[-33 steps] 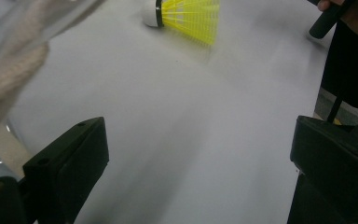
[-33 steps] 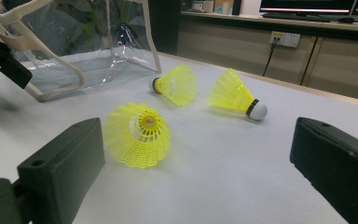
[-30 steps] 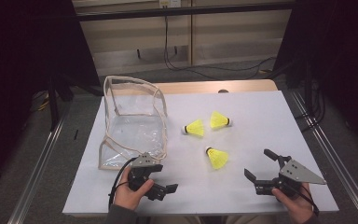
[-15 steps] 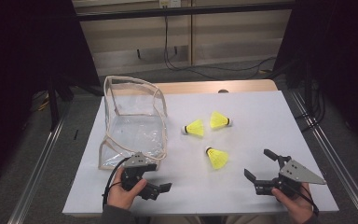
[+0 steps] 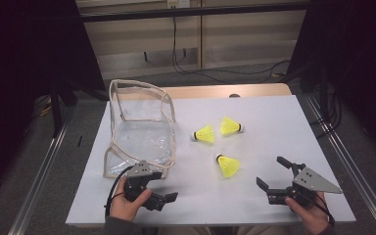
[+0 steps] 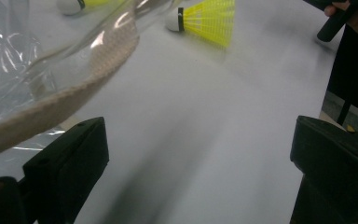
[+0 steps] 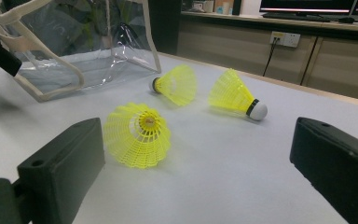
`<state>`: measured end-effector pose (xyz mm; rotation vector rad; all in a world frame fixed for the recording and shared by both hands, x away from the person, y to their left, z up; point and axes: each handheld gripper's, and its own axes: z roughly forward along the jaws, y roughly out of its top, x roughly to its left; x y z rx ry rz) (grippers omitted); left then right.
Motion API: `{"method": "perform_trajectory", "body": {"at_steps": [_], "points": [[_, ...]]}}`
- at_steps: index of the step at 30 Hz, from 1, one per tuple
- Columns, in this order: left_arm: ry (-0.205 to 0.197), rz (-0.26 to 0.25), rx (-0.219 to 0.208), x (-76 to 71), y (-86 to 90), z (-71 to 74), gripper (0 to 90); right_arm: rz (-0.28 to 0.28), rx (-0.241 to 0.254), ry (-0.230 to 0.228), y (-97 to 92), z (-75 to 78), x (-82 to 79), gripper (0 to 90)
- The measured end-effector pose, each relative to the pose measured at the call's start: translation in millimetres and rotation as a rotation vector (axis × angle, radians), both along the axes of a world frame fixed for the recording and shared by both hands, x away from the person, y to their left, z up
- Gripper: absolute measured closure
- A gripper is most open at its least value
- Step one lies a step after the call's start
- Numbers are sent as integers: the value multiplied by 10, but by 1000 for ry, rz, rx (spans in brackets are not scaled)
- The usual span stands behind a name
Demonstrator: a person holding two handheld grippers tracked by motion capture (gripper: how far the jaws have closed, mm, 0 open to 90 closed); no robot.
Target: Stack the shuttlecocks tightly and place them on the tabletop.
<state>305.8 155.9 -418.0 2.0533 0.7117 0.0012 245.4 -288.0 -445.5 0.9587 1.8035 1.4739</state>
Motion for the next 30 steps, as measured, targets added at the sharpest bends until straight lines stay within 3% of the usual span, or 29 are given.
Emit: {"method": "perform_trajectory", "body": {"at_steps": [18, 30], "points": [[-24, 23, -12, 2, 244, 41, 40, 0, -4, 1, 1, 0, 1, 24], [-53, 74, -20, 39, 393, 43, 40, 0, -10, -4, -6, -3, 18, 24]]}}
